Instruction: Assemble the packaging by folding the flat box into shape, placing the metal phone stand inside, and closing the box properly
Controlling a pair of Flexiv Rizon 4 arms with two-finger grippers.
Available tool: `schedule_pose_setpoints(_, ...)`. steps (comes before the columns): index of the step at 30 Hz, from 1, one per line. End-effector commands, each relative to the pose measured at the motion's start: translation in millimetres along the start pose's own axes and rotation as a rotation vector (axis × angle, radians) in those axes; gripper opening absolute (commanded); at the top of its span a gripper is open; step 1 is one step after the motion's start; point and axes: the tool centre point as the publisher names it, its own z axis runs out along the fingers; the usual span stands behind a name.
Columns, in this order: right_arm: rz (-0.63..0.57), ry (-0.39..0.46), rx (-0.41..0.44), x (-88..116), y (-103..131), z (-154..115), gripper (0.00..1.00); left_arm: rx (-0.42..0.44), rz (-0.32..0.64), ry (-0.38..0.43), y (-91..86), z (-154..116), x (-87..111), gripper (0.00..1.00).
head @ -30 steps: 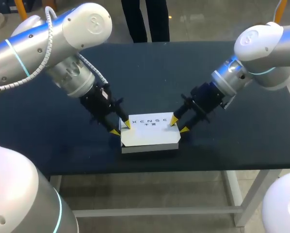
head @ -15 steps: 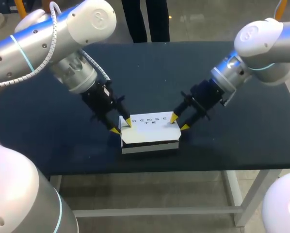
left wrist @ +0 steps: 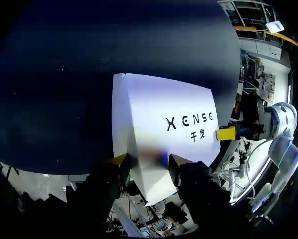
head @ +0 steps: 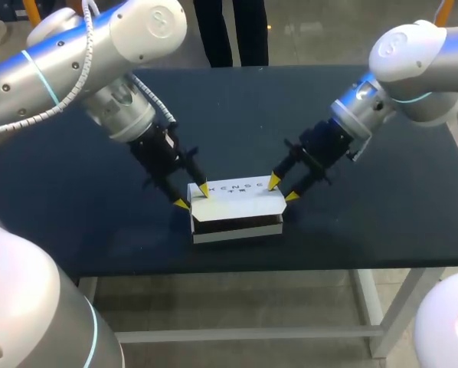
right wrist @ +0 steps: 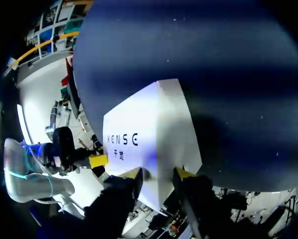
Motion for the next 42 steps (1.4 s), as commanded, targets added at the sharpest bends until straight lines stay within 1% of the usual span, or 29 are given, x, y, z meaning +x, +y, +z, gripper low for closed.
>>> schedule_pose_setpoints(1, 0.005, -0.005, 0.011, 4, 3, 0, 0.44, -0.02, -0.005, -0.006, -6.1, -1, 6.5, 0.51)
schedule_pose_setpoints(6, 0.016, -0.008, 0.022, 6, 6, 0, 0.43, -0.037, -0.015, -0.007, -7.2, -2, 7.7, 0.5)
schedule_pose_setpoints(9, 0.023, -0.01, 0.028, 7, 7, -1, 0.43, -0.048, -0.018, -0.011, -7.8, -3, 8.8, 0.52)
schedule_pose_setpoints(24, 0.053, -0.019, 0.063, 15, 11, -5, 0.42, -0.096, -0.055, -0.027, -11.7, -8, 13.8, 0.48)
schedule_pose_setpoints(33, 0.068, -0.02, 0.081, 18, 12, -7, 0.42, -0.124, -0.068, -0.023, -15.0, -12, 14.2, 0.44)
schedule_pose_setpoints(42, 0.086, -0.02, 0.107, 21, 15, -8, 0.41, -0.166, -0.072, -0.025, -18.8, -14, 15.0, 0.44)
